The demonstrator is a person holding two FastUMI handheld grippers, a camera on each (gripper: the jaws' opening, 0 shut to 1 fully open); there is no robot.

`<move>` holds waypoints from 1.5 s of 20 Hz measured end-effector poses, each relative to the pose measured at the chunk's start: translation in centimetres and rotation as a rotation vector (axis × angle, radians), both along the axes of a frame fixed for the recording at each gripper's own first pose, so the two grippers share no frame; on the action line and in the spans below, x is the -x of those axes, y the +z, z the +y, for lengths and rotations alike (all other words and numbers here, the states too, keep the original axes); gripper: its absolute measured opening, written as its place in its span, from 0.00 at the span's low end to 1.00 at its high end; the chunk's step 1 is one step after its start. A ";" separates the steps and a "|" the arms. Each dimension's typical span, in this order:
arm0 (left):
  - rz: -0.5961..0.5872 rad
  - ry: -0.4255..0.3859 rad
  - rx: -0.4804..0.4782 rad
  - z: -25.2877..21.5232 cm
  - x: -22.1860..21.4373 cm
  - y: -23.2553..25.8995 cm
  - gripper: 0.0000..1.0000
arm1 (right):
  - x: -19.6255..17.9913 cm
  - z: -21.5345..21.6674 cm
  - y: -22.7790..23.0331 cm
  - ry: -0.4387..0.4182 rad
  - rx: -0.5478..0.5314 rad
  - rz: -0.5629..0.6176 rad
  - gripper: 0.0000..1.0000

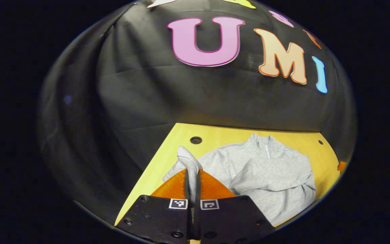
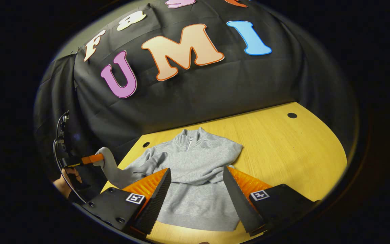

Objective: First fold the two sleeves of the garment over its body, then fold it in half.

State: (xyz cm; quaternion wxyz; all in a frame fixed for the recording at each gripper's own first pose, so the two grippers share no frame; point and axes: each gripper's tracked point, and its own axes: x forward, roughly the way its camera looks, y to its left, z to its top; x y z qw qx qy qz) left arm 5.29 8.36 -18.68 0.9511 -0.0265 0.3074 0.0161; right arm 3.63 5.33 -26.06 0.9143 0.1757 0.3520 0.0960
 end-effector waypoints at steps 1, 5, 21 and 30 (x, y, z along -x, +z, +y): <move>0.001 -0.028 0.005 -1.7 -0.6 0.1 0.00 | 0.1 -0.7 -0.2 -0.010 0.008 -0.002 0.97; -0.017 -0.130 0.027 -8.6 -2.9 0.9 0.00 | 1.5 -3.8 0.2 -0.061 0.023 -0.010 0.97; 0.102 -0.526 0.094 -33.0 -3.1 -2.4 0.00 | 6.6 -10.1 -1.0 -0.065 0.103 0.026 0.97; 0.170 -0.586 0.007 -37.7 -2.3 -7.2 0.07 | 7.6 -8.7 -1.7 -0.016 0.085 0.042 0.97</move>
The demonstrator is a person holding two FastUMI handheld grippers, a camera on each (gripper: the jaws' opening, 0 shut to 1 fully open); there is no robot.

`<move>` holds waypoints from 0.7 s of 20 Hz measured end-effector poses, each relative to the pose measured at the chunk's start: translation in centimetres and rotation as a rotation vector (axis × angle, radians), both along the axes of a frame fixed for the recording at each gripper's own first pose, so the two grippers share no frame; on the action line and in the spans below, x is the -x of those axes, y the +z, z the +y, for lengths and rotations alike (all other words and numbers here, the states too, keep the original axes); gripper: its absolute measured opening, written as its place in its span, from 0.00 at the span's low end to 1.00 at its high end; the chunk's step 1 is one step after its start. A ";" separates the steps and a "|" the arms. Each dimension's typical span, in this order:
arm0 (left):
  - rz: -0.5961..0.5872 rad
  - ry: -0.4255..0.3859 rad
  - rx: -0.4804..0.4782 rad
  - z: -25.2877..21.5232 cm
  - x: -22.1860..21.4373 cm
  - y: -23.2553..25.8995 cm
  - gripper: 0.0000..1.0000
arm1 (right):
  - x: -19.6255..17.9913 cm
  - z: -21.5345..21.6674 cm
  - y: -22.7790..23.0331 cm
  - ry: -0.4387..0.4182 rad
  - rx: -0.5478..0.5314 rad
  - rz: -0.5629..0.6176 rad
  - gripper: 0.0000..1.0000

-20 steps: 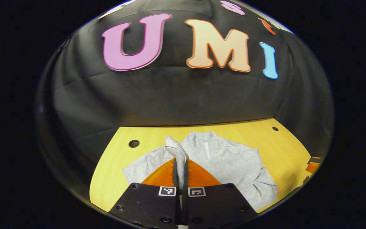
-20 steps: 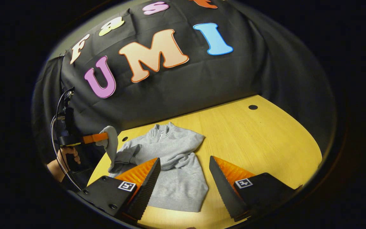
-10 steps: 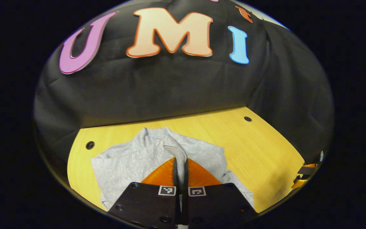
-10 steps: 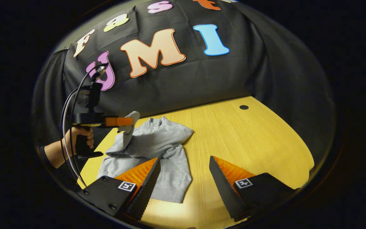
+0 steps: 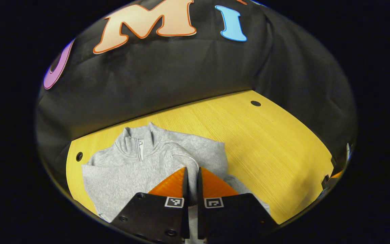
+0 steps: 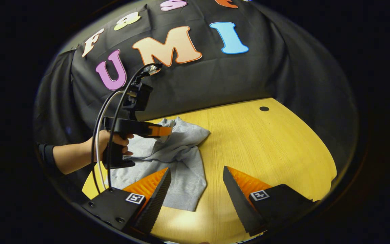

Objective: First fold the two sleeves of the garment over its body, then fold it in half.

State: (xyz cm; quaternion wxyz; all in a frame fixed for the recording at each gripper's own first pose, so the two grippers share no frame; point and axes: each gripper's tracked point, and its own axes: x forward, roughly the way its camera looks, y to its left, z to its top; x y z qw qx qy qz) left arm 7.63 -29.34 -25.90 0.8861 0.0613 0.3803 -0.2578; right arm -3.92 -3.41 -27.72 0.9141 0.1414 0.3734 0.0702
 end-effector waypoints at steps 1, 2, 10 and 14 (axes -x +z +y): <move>0.006 -0.013 0.019 -0.6 0.4 0.0 0.09 | 0.0 0.3 -0.1 0.008 0.000 0.000 0.97; 0.004 -0.022 0.036 -1.0 0.5 0.2 0.14 | 0.0 0.6 -0.2 0.016 0.000 -0.001 0.97; -0.096 0.028 0.121 3.6 1.6 3.6 0.95 | -0.5 2.3 -1.5 0.056 0.028 0.010 0.97; -0.151 0.113 0.109 10.0 1.9 4.8 0.94 | -0.7 3.2 -2.3 0.069 0.051 0.016 0.97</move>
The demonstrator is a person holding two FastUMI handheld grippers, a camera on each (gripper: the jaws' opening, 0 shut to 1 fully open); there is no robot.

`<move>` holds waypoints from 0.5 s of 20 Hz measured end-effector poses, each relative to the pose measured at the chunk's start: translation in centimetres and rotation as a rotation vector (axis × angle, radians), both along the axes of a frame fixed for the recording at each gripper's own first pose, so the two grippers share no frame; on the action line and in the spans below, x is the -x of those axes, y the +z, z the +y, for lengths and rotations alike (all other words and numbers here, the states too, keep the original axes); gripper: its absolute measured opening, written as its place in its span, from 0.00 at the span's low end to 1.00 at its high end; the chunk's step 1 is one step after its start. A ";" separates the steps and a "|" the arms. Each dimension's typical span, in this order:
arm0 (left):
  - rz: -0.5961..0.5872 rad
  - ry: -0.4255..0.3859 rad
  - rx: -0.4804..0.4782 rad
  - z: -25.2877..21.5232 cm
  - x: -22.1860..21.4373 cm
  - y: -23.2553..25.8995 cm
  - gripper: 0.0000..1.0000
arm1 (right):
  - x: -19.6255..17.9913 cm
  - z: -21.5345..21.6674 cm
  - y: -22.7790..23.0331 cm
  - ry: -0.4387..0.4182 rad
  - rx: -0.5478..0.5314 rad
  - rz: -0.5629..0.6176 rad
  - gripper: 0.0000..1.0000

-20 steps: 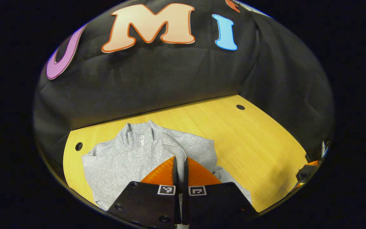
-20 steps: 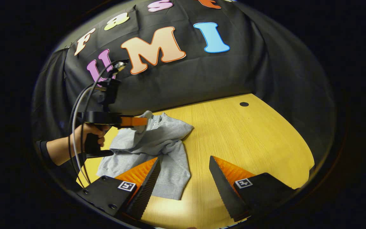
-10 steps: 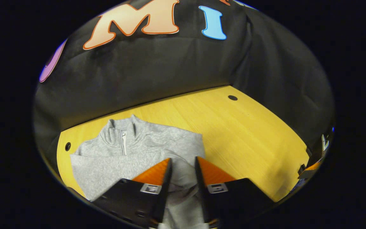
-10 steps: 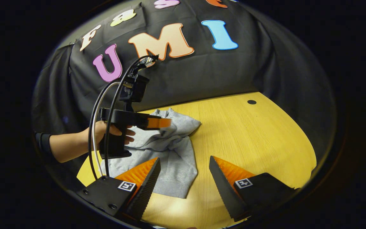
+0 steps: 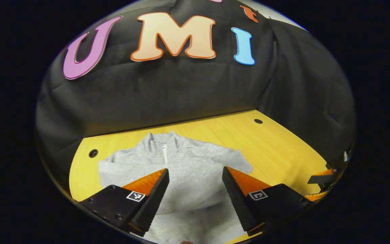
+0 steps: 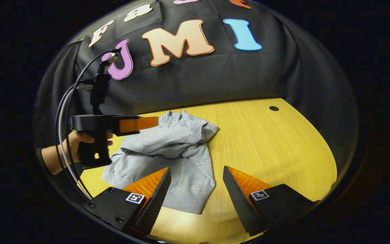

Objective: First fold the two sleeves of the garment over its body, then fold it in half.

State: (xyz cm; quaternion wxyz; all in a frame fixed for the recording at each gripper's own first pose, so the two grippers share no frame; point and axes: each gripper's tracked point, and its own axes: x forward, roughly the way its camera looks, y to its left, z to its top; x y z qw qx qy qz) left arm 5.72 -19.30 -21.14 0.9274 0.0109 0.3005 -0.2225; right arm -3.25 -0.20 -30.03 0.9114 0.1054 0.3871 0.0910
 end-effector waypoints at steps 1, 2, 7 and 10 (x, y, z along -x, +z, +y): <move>-0.009 0.011 -0.003 1.4 0.3 0.3 0.94 | -0.1 0.2 -0.3 0.005 0.010 0.002 0.97; -0.017 0.021 -0.005 2.6 0.8 0.6 0.94 | 0.0 0.3 -0.7 0.008 0.020 0.004 0.97; -0.030 0.093 -0.052 9.4 3.3 0.5 0.93 | -0.2 0.5 -2.1 0.016 0.088 0.000 0.92; 0.014 0.141 -0.038 12.2 5.7 -0.9 0.93 | -0.2 0.6 -2.7 0.015 0.114 0.004 0.92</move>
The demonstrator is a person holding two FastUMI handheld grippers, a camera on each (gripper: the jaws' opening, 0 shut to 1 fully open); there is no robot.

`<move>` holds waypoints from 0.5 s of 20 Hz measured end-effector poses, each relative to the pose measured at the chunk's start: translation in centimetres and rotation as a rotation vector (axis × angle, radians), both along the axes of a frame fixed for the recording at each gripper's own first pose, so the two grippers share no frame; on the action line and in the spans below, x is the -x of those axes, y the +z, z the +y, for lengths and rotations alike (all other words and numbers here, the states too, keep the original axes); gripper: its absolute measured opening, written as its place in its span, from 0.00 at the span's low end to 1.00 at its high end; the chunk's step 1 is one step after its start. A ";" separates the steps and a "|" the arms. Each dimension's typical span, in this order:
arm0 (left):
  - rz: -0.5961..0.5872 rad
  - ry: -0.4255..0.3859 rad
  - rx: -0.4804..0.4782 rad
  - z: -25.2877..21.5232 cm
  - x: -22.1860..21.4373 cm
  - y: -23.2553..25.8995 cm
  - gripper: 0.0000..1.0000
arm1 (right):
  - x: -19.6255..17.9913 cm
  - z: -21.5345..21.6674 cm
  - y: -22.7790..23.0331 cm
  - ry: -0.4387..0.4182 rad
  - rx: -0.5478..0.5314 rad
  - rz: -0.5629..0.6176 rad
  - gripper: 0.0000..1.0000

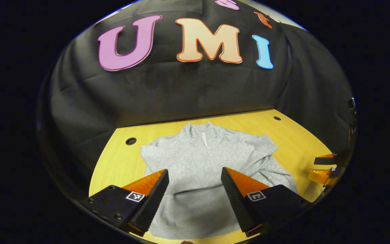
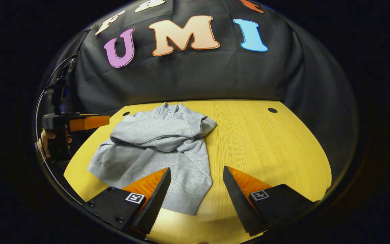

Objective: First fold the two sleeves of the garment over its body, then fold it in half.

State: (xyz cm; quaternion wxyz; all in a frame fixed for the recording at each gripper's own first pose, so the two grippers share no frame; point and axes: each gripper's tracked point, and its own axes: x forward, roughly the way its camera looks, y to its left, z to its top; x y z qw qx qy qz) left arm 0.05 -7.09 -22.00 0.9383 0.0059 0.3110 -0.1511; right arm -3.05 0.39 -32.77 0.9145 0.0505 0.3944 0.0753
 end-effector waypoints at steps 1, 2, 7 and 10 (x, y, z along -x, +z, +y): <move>0.015 0.019 -0.002 1.0 0.7 -0.7 0.93 | 0.0 0.3 -0.4 0.006 0.004 0.005 0.92; 0.035 0.040 -0.005 2.0 1.6 -1.4 0.93 | 0.0 0.4 -0.6 0.014 0.012 0.012 0.97; 0.123 0.090 0.006 5.5 5.8 -4.8 0.93 | -0.2 0.7 -1.7 0.038 0.049 0.034 0.97; 0.175 0.099 -0.009 7.3 8.1 -7.2 0.94 | -0.3 1.2 -2.5 0.029 0.064 0.054 0.98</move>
